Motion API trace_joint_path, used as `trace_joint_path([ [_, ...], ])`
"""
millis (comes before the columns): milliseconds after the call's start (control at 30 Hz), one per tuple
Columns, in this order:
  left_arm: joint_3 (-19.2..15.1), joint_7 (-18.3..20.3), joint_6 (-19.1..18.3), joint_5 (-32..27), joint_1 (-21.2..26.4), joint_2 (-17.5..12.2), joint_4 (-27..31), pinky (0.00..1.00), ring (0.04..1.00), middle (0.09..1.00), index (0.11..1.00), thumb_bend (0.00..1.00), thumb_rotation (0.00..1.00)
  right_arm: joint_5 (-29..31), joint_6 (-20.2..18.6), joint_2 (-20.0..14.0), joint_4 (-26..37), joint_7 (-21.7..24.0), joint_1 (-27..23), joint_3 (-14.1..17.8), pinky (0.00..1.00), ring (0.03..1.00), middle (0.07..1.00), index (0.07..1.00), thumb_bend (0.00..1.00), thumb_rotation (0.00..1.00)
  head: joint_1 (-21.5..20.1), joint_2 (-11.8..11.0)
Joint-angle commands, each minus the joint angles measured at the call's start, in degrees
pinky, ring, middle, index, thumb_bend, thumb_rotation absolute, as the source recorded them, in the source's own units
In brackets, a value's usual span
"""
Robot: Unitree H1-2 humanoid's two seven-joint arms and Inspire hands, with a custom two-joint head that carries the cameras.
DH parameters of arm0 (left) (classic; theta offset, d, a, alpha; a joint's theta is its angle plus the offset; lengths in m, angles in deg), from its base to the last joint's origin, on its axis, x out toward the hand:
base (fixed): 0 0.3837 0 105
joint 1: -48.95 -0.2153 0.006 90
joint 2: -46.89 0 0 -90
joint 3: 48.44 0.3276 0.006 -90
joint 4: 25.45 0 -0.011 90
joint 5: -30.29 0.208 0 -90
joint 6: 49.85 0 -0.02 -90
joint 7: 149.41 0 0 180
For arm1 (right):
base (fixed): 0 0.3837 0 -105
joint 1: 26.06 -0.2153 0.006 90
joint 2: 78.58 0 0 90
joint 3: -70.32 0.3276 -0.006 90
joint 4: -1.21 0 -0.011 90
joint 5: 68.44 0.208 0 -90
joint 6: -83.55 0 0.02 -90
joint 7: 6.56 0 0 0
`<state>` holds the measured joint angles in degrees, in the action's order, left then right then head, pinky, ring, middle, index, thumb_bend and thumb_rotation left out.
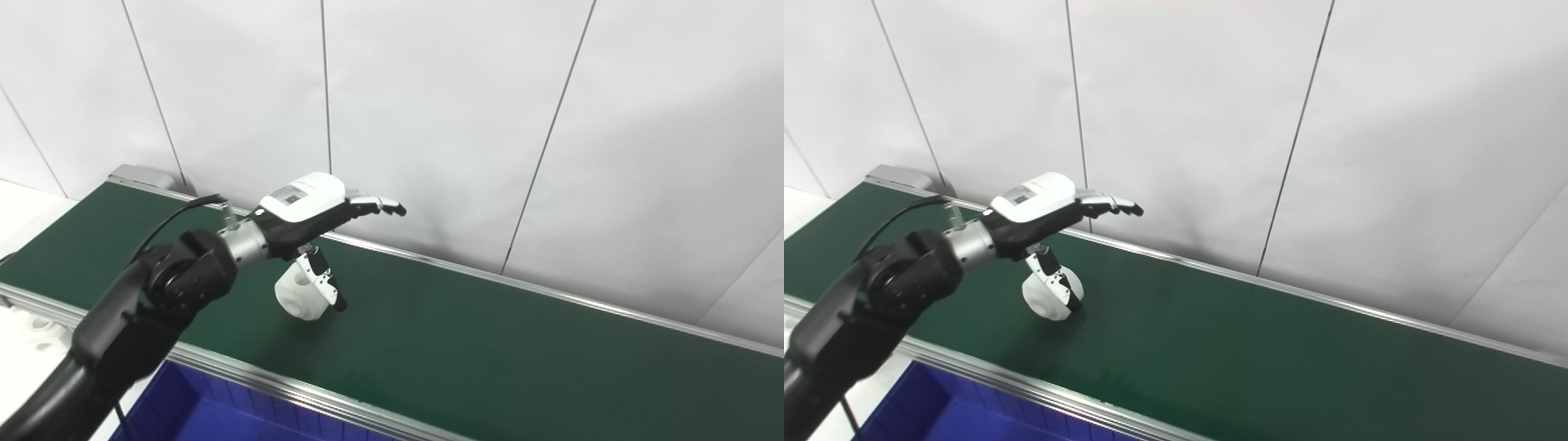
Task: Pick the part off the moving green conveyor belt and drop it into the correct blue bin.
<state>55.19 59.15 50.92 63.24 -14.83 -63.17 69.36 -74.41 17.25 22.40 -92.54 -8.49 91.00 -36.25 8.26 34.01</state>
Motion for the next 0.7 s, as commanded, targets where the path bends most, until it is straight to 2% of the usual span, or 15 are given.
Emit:
trace_joint_path([
  [0,0.4,0.1,2.0,1.8,4.1,-2.6,-2.0,0.69,0.807,0.846,0.868,1.0,0.14,-0.7,3.2,0.9,2.2,0.1,-0.3,-0.5,1.0,0.983,0.996,1.0,0.9,1.0,0.0,0.0],
  [233,4.3,1.6,4.5,6.3,8.0,-3.7,-10.9,0.73,0.816,0.846,0.876,1.0,0.22,-0.3,3.2,1.1,2.7,0.1,-0.1,-0.6,1.0,0.979,0.994,1.0,0.9,1.0,-0.3,0.1],
  [333,4.9,0.2,5.1,7.7,8.8,-3.2,-14.1,0.72,0.809,0.841,0.87,1.0,0.23,-0.2,3.2,1.1,2.9,0.2,0.1,-0.7,1.0,0.98,0.995,1.0,0.9,1.0,-0.5,0.3],
  [533,6.3,-3.1,4.0,12.6,9.5,-1.1,-19.4,0.72,0.819,0.846,0.864,1.0,0.29,-0.9,3.2,1.1,3.5,0.0,0.6,-0.7,1.0,0.977,0.991,1.0,0.89,1.0,-0.7,1.0],
  [667,6.8,-4.6,3.0,13.5,9.2,0.4,-21.7,0.72,0.829,0.848,0.854,1.0,0.29,-1.2,3.2,1.2,3.8,0.0,0.9,-0.7,1.0,0.974,0.99,1.0,0.89,1.0,-1.1,1.3],
])
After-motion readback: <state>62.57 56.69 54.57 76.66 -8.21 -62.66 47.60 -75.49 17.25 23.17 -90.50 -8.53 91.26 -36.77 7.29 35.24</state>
